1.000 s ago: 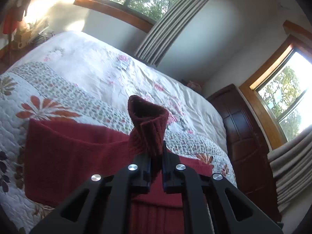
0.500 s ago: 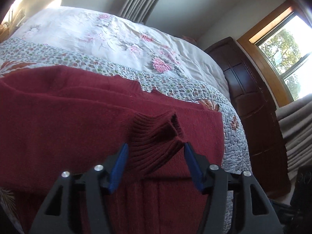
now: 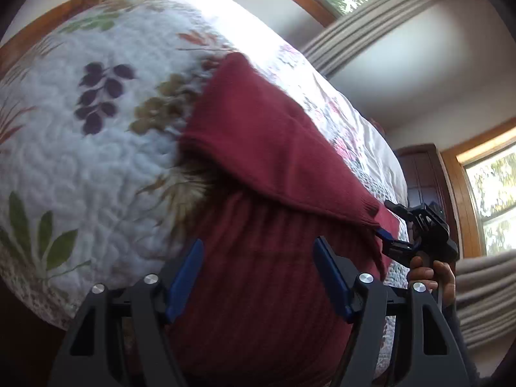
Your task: Fold small clothes
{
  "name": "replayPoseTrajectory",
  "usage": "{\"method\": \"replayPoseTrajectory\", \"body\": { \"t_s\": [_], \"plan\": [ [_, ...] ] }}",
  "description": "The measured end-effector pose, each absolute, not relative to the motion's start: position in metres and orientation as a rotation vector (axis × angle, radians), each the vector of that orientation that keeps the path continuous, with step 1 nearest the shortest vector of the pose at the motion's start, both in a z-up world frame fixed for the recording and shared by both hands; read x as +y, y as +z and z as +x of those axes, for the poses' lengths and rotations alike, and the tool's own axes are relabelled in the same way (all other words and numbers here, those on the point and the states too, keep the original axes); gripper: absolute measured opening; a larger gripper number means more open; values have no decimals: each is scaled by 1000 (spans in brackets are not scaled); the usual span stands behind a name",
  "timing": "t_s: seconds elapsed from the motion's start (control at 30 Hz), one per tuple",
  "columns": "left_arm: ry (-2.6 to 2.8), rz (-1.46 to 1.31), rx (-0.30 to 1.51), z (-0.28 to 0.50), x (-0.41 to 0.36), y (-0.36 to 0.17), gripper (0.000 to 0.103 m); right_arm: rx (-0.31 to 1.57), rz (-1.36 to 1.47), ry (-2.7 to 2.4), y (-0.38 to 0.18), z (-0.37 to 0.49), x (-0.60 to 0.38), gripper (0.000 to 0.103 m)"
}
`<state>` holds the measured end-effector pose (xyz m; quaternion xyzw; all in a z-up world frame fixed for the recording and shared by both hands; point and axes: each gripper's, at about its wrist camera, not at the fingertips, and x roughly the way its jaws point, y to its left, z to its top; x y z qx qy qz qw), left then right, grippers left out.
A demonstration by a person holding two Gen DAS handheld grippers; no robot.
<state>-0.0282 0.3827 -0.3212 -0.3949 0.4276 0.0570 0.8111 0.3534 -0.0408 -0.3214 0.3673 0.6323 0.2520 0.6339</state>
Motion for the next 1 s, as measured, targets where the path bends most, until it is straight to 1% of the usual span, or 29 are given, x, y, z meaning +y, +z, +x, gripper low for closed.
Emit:
{"method": "replayPoseTrajectory", "body": {
  "t_s": [0.07,0.1,0.13,0.17,0.2,0.23,0.33,0.43,0.6,0.73,0.83,1.0],
  "plan": [
    [168,-901,913,-42,398,-330,71,1449,827,595,-319,355,-32,57],
    [187,-918,911,-47,403,-333,71,1453,821,605,-319,356,-28,50],
    [198,-931,908,-50,407,-334,71,1458,813,621,-318,357,-23,37],
    [204,-940,904,-53,410,-335,71,1460,804,627,-317,359,-20,30],
    [209,-942,902,-53,411,-335,71,1459,788,620,-315,360,-17,16],
    [212,-939,899,-54,413,-334,71,1454,773,613,-312,361,-15,7],
    [214,-938,897,-51,413,-334,71,1429,758,633,-297,367,-10,6],
    [206,-940,898,-43,413,-333,71,1372,714,658,-264,371,-14,6],
    [165,-918,911,-21,402,-332,71,1199,544,647,-193,368,-36,6],
    [131,-905,912,-3,393,-330,71,1107,526,604,-166,360,-79,6],
    [112,-890,906,8,388,-326,71,1091,549,524,-178,357,-118,6],
    [73,-878,884,34,388,-316,71,1137,633,390,-231,350,-172,6]
  ]
}}
